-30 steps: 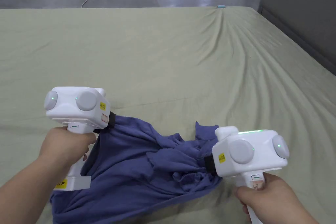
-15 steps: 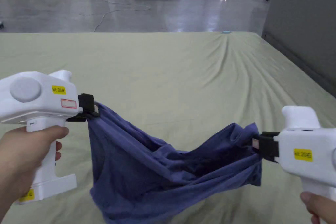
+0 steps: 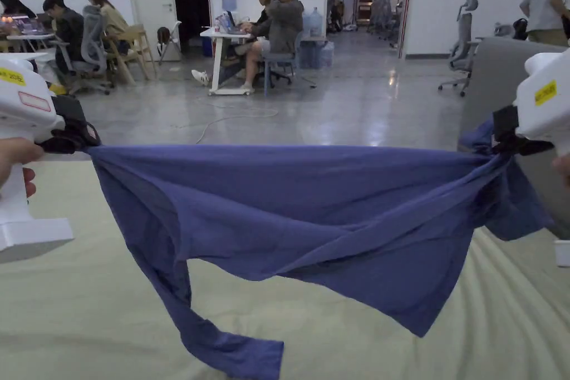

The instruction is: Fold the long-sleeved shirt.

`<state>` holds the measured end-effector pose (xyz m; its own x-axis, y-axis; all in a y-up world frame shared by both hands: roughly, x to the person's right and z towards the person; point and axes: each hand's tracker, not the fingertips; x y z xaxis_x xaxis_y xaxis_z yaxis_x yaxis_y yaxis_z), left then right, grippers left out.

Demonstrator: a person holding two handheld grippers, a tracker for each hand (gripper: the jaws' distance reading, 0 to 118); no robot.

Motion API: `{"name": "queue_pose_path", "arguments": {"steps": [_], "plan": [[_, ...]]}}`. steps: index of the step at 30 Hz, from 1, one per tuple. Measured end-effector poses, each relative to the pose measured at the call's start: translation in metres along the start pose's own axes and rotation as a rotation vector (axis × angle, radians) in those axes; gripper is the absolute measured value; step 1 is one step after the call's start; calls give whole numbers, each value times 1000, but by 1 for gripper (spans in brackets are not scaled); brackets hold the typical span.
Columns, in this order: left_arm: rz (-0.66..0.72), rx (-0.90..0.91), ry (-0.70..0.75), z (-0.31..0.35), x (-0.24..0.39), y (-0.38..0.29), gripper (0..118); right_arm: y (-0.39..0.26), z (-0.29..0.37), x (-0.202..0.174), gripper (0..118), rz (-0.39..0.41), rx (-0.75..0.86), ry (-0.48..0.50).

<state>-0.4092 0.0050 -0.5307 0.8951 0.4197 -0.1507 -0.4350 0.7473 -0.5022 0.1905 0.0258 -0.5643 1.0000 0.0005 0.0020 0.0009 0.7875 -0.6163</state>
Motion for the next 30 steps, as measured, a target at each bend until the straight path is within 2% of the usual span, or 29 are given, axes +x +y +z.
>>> {"name": "queue_pose_path", "arguments": {"steps": [4, 8, 16, 19, 21, 24, 26, 30], "plan": [[-9, 21, 78, -19, 19, 51, 0, 70, -38, -20, 3, -72, -108, 37], [17, 40, 68, -30, 35, 80, 0, 110, -64, -41, 3, -87, -110, -3], [-1, 51, 82, -66, 33, 90, 0, 112, -113, -45, 3, -120, -86, 15], [-58, -22, 116, -95, 20, 60, 0, 76, -154, -40, 3, -124, -153, 37], [-46, -94, 127, -121, 1, 30, 0, 34, -189, -36, 3, -129, -218, 52], [-17, -227, 158, -163, -35, -33, 0, -40, -239, -33, 3, -117, -337, 31], [-3, -305, 174, -186, -56, -79, 0, -91, -265, -29, 3, -144, -417, 21], [22, -458, 194, -208, -91, -169, 0, -184, -293, -17, 3, -159, -529, 35]]}}
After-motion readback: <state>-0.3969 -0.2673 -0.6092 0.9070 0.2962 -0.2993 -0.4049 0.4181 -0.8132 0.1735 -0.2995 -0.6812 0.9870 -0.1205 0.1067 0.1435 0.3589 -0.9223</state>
